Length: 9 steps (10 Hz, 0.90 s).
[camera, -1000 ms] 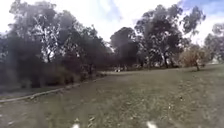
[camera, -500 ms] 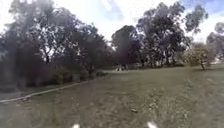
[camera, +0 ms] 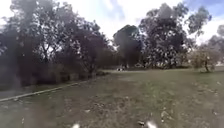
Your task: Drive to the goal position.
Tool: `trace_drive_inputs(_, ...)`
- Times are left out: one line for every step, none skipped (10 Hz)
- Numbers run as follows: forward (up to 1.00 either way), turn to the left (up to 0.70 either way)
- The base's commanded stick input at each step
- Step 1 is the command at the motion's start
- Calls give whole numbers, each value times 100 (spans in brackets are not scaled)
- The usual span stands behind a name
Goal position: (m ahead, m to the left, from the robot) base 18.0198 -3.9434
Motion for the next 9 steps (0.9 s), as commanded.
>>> trace_drive_inputs(70, 0)
trace_drive_inputs(70, 0)
trace_drive_inputs(70, 0)
trace_drive_inputs(70, 0)
trace_drive_inputs(70, 0)
trace_drive_inputs(70, 0)
trace_drive_inputs(70, 0)
trace_drive_inputs(70, 0)
trace_drive_inputs(70, 0)
